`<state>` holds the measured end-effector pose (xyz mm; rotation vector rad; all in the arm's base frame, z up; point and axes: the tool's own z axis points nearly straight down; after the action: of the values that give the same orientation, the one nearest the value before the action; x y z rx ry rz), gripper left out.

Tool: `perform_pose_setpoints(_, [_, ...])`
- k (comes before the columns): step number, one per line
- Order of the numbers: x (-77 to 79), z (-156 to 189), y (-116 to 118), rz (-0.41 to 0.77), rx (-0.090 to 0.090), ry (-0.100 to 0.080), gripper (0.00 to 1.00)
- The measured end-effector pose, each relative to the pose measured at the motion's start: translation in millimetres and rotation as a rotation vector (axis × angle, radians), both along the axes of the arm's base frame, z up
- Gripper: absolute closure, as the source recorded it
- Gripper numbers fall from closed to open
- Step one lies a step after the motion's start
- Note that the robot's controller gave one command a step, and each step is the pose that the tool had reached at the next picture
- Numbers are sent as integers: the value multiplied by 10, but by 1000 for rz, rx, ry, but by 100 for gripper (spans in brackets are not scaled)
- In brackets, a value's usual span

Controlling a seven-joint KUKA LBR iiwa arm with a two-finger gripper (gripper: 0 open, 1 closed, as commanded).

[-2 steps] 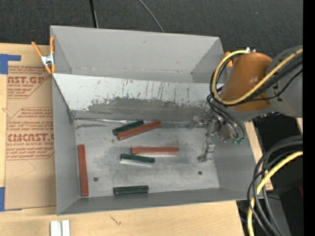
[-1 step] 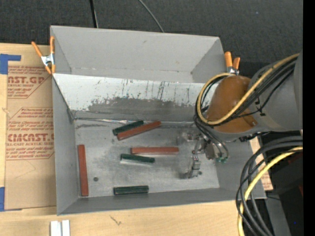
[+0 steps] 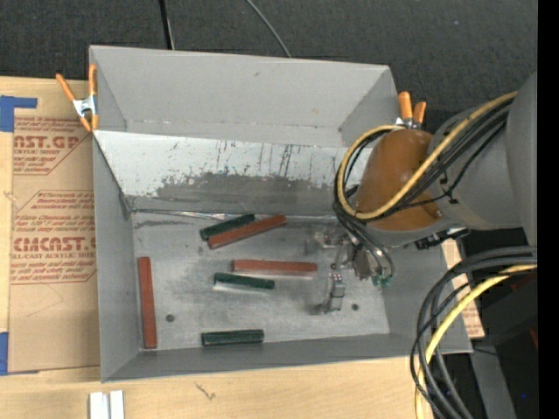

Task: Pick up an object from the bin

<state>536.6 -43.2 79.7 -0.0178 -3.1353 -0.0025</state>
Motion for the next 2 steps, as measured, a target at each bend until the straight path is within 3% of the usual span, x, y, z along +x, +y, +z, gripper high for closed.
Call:
perform_pose_setpoints(1, [196,-97,265,174,-1,-9,100])
perform_pose_setpoints(2, [196,-97,265,174,-1,-9,100])
